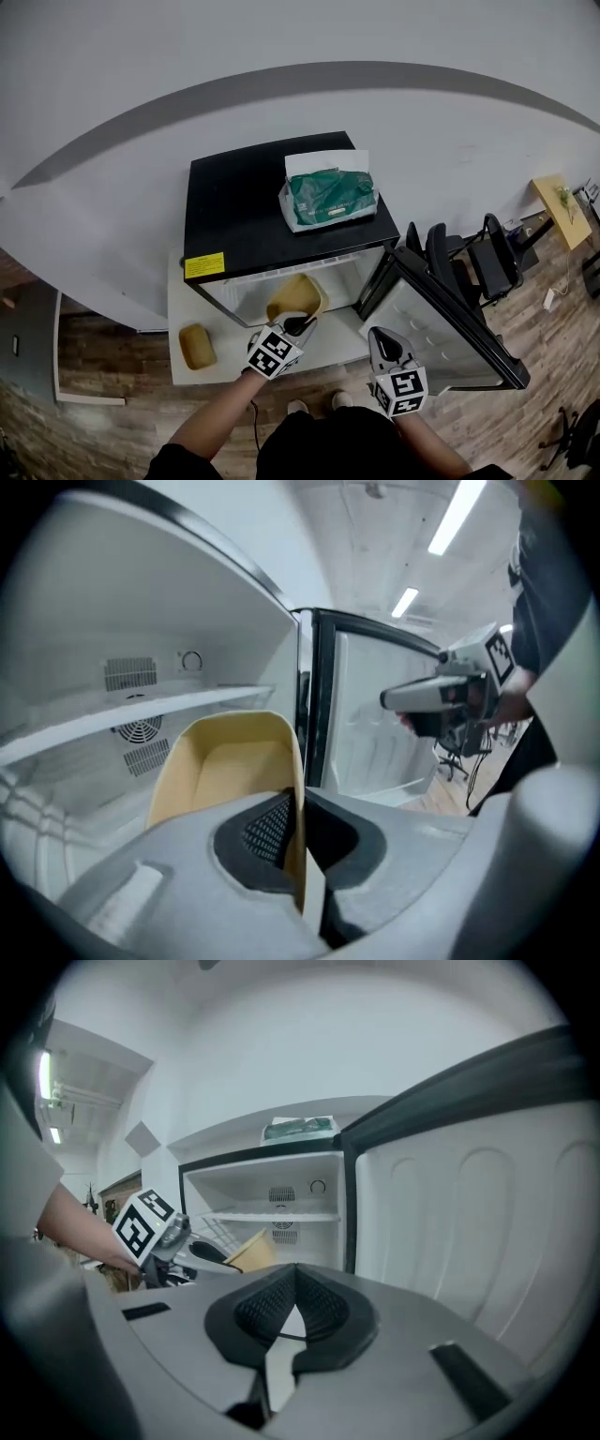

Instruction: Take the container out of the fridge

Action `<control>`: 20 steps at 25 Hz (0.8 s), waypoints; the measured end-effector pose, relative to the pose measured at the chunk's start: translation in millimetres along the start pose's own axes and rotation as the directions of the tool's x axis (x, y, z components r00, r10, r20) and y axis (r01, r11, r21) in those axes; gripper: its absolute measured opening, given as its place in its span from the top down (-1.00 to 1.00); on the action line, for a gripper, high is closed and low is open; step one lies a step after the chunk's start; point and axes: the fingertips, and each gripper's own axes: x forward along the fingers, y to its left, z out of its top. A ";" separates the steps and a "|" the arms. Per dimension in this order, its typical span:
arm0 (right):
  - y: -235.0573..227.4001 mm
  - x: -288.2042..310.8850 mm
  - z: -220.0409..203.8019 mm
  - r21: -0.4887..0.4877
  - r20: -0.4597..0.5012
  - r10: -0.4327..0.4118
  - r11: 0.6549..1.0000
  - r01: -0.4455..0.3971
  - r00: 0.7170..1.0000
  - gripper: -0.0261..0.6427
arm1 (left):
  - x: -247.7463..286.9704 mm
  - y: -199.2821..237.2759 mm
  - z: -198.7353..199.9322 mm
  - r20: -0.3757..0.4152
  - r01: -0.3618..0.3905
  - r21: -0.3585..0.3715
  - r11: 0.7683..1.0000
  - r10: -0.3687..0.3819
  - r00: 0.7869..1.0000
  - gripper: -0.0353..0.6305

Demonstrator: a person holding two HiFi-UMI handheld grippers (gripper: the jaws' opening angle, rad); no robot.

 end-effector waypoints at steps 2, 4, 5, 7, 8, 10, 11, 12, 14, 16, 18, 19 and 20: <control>4.5 2.5 7.5 -0.008 0.004 0.014 1.000 -0.014 1.000 0.93 | -22.9 -2.5 9.8 0.071 -0.019 -0.075 0.997 0.024 0.997 0.84; 10.3 6.0 14.4 -0.023 0.004 0.035 0.999 -0.035 0.999 0.93 | -47.4 -4.0 17.1 0.140 -0.033 -0.134 0.990 0.052 0.989 0.84; 13.2 8.2 18.5 -0.033 0.012 0.044 0.999 -0.044 0.999 0.93 | -60.5 -4.2 19.7 0.172 -0.043 -0.160 0.986 0.071 0.982 0.84; 18.7 12.6 25.8 -0.056 0.027 0.059 0.997 -0.058 0.998 0.93 | -88.4 -2.6 23.9 0.231 -0.077 -0.209 0.975 0.126 0.965 0.84; 21.5 14.4 29.0 -0.065 0.032 0.066 0.996 -0.064 0.997 0.93 | -103.0 -0.9 25.8 0.256 -0.101 -0.229 0.968 0.160 0.953 0.84; 26.4 16.4 34.1 -0.075 0.040 0.076 0.995 -0.073 0.996 0.93 | -133.8 2.0 28.4 0.289 -0.161 -0.261 0.952 0.236 0.928 0.84; 28.2 16.9 36.2 -0.076 0.043 0.079 0.994 -0.075 0.996 0.93 | -149.7 3.2 29.5 0.301 -0.196 -0.272 0.942 0.277 0.913 0.84; 29.4 17.8 38.6 -0.076 0.046 0.081 0.994 -0.078 0.996 0.93 | -165.2 5.0 30.5 0.311 -0.233 -0.283 0.930 0.319 0.895 0.84; 31.8 21.8 44.8 -0.082 0.054 0.085 0.993 -0.081 0.995 0.93 | -193.6 10.8 30.6 0.333 -0.303 -0.315 0.899 0.404 0.852 0.84; 37.4 28.8 52.7 -0.092 0.068 0.092 0.992 -0.086 0.993 0.93 | -217.4 18.8 25.1 0.348 -0.359 -0.356 0.863 0.479 0.806 0.84; 45.7 36.8 63.1 -0.104 0.088 0.102 0.990 -0.093 0.991 0.93 | -233.7 27.3 13.6 0.349 -0.400 -0.389 0.830 0.535 0.770 0.84; 49.5 40.0 68.4 -0.109 0.098 0.106 0.989 -0.095 0.989 0.93 | -239.7 30.8 7.4 0.347 -0.411 -0.408 0.815 0.555 0.757 0.84; 52.9 42.4 72.9 -0.113 0.108 0.108 0.989 -0.095 0.988 0.93 | -245.3 33.2 2.3 0.346 -0.416 -0.428 0.803 0.570 0.745 0.84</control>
